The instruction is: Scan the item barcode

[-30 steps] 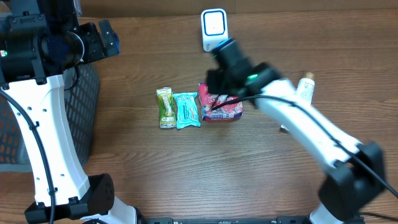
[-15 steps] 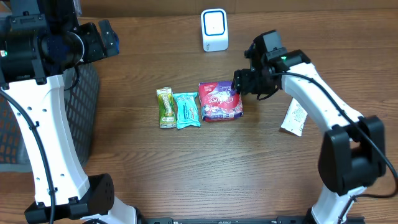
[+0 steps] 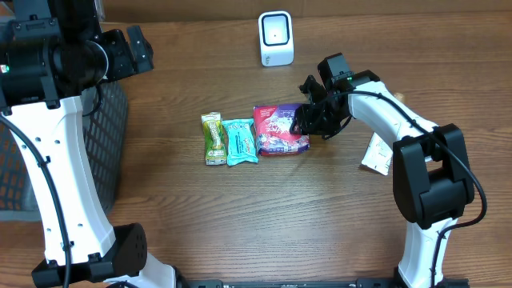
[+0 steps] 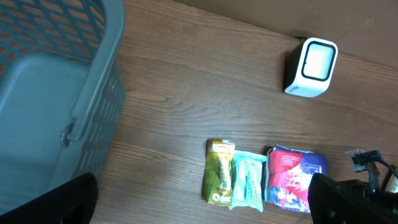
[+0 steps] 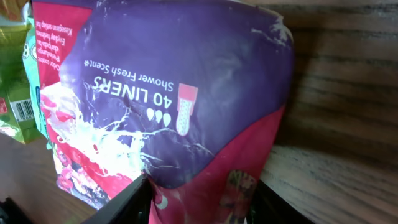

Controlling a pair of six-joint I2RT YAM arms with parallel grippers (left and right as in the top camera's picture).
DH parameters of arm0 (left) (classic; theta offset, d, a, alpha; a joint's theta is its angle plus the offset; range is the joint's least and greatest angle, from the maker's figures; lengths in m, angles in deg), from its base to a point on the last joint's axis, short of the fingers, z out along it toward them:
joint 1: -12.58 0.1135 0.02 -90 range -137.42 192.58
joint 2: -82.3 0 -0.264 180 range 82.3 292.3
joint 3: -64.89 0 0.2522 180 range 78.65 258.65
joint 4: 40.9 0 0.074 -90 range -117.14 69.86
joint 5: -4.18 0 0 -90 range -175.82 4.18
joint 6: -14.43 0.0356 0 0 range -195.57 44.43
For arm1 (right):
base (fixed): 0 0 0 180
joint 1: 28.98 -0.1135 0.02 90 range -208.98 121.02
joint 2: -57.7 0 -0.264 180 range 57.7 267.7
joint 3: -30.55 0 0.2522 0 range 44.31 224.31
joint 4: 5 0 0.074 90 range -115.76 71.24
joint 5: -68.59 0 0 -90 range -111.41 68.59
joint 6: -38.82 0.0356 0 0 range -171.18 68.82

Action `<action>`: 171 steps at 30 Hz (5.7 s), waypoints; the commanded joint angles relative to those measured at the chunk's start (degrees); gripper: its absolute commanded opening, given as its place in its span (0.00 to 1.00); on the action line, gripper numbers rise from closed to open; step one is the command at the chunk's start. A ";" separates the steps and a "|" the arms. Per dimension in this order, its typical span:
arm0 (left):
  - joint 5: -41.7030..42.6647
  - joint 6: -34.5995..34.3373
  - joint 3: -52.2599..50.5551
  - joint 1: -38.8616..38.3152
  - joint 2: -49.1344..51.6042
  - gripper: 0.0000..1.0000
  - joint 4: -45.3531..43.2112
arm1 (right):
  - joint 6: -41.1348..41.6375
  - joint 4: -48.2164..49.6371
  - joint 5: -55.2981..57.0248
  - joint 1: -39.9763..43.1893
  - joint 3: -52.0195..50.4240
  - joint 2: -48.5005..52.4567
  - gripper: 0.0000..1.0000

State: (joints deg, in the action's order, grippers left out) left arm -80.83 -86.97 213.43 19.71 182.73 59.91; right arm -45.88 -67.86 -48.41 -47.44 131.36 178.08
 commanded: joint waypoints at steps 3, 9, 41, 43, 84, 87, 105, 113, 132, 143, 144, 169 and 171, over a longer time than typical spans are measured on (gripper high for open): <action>0.57 1.11 1.07 -0.04 0.20 1.00 -0.24 | 3.61 5.42 -2.45 0.11 -5.07 -0.44 0.47; 0.57 1.11 1.07 -0.02 0.20 1.00 -0.24 | 6.47 6.58 -3.30 0.48 -6.25 -0.94 0.04; 0.59 1.11 1.07 -0.02 0.20 1.00 -0.24 | 11.13 -15.32 85.57 -23.19 3.02 -15.26 0.04; 0.57 1.11 1.07 -0.02 0.20 1.00 -0.24 | 10.62 -15.30 85.96 -23.19 3.02 -14.43 0.04; 0.57 1.11 1.07 -0.02 0.20 0.99 -0.24 | 1.97 -13.42 23.30 -29.03 6.01 -4.74 0.35; 0.57 1.11 1.07 -0.02 0.20 1.00 -0.24 | 5.92 -13.86 23.08 -27.56 9.97 -6.88 0.35; 0.59 1.11 1.07 -0.04 0.20 1.00 -0.24 | 17.20 -12.81 13.29 3.17 7.26 -8.37 0.85; 0.57 1.11 1.07 -0.02 0.20 1.00 -0.24 | 24.96 -2.56 -1.25 11.26 -4.44 -8.37 0.85; 0.57 1.11 1.07 -0.02 0.20 1.00 -0.24 | 36.28 27.36 -1.40 6.32 -23.87 -8.37 0.64; 0.57 1.11 1.07 -0.02 0.20 1.00 -0.24 | 24.04 29.05 -10.29 7.08 -22.10 -10.27 0.22; 0.57 1.11 1.07 -0.02 0.20 1.00 -0.24 | 22.23 28.70 -11.78 7.23 -21.59 -11.15 0.22; 0.57 1.11 1.07 -0.02 0.20 1.00 -0.24 | -0.87 -9.84 -6.23 7.23 12.48 -22.08 0.11; 0.59 1.11 1.07 -0.04 0.20 1.00 -0.24 | -0.87 -9.84 -8.61 7.21 13.49 -22.08 0.11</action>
State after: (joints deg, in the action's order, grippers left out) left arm -80.83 -86.97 213.43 19.71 182.73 59.91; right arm -45.90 -77.72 -53.20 -40.27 141.89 157.71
